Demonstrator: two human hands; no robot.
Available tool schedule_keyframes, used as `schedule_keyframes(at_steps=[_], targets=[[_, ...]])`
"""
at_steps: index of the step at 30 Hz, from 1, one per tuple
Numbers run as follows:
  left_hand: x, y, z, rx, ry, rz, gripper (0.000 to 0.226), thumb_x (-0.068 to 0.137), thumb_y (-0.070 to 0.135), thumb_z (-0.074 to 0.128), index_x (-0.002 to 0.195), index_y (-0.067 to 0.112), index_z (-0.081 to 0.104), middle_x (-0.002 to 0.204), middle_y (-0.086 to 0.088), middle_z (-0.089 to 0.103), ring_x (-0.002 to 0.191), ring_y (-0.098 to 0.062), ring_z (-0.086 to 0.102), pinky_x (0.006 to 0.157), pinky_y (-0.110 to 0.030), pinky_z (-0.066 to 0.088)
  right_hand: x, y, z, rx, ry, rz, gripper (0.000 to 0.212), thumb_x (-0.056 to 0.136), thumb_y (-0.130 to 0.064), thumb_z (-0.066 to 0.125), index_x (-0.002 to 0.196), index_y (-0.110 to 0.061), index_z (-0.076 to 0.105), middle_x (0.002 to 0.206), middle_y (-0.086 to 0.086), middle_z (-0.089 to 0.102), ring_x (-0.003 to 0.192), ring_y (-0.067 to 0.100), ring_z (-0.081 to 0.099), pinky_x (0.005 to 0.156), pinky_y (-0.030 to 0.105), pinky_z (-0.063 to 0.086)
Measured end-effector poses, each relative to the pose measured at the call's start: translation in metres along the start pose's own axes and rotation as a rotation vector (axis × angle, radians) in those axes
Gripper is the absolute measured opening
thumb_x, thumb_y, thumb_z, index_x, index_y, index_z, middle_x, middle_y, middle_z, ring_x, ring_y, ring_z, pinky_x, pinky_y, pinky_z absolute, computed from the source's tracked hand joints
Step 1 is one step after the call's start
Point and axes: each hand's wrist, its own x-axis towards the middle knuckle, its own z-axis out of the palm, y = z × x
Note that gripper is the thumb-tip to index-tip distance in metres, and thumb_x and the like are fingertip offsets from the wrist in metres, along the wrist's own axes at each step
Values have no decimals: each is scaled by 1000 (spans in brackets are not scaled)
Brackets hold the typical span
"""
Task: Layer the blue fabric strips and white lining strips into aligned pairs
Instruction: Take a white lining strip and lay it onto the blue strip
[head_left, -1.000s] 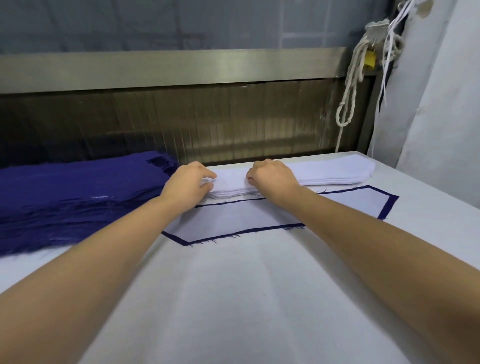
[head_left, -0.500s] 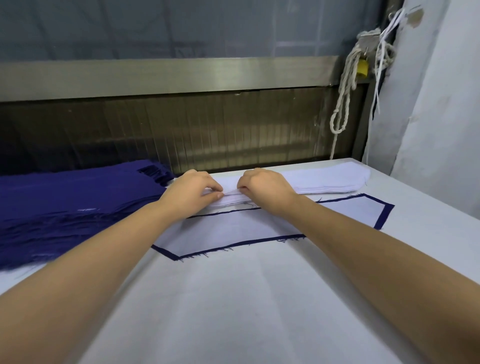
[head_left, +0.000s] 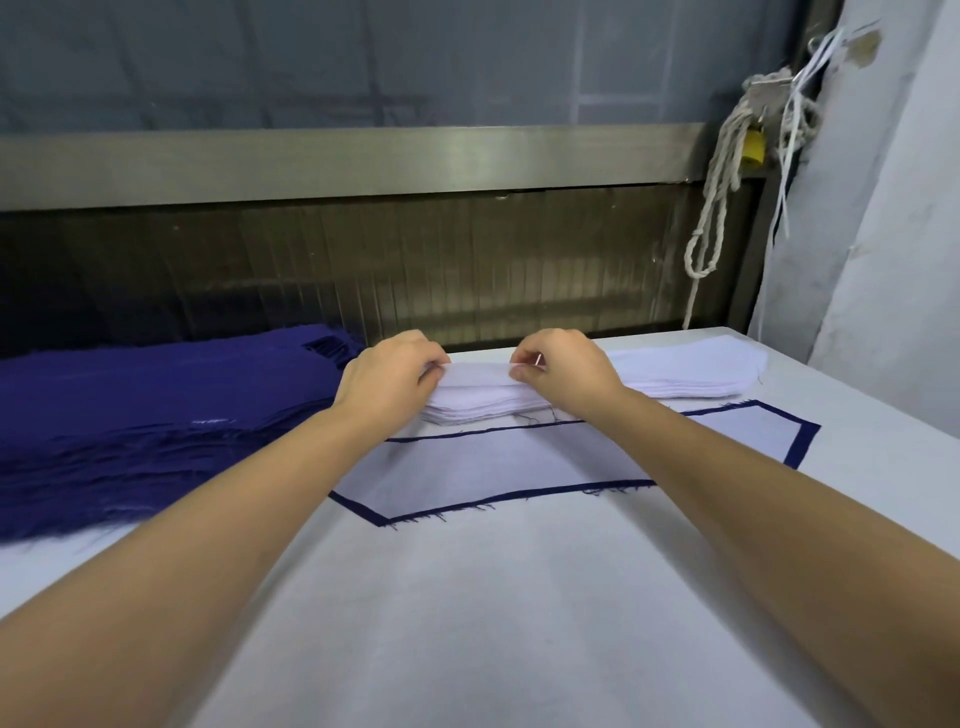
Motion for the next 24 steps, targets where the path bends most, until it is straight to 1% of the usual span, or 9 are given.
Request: schedule_keyframes(at_steps=[5,7,10,12,15,18,21,24], targets=[[1,0,1,-156,-25,-57,10,90,23,62,92,17,70,95,7,59,92,-18,57,81,-40,50,-4,8,-2,99,-17,42,22,93,-26,55,94,-11,72,98,1,70,88,20,60,77,30,48],[1,0,0,-192,-20,-54,14,91,23,60,93,14,70,95,4,61,90,-17,56,79,-37,49,-5,9,-1,116,-28,61,22,94,-24,54,94,-11,71,98,4,70,89,21,60,78,31,49],[2,1,-1,-188,5,-43,19,94,21,55,98,11,70,98,-1,63,91,-19,57,81,-35,47,-4,7,-2,114,11,54,22,93,-20,52,100,-10,70,103,5,70,102,22,57,86,35,48],[2,2,-3,-180,10,-44,19,94,19,54,99,11,69,99,-2,63,91,-20,57,82,-36,48,-2,6,-1,54,61,28,21,93,-19,53,102,-11,70,105,4,69,107,23,55,89,33,46],[2,3,-6,-168,34,-47,18,94,17,54,100,12,69,100,-2,63,90,-20,57,83,-36,48,1,5,0,-52,131,0,18,92,-19,56,100,-15,71,105,1,68,107,22,51,88,31,41],[4,3,-9,-116,37,-58,19,94,18,53,103,15,69,105,-1,63,93,-22,58,83,-40,50,2,8,-1,-179,149,-3,19,92,-19,56,104,-18,70,113,1,64,110,23,49,90,32,38],[3,3,-10,-70,56,-73,19,95,17,51,103,18,68,105,1,61,93,-23,58,81,-41,51,0,21,-5,-309,142,44,27,92,-11,51,112,-20,66,118,2,60,111,25,46,89,31,35],[1,1,-10,-93,90,-85,18,96,15,49,103,16,65,104,-1,59,85,-23,61,78,-41,52,-5,39,-12,-390,155,130,34,90,-5,48,118,-20,62,122,4,57,113,26,44,90,31,33]])
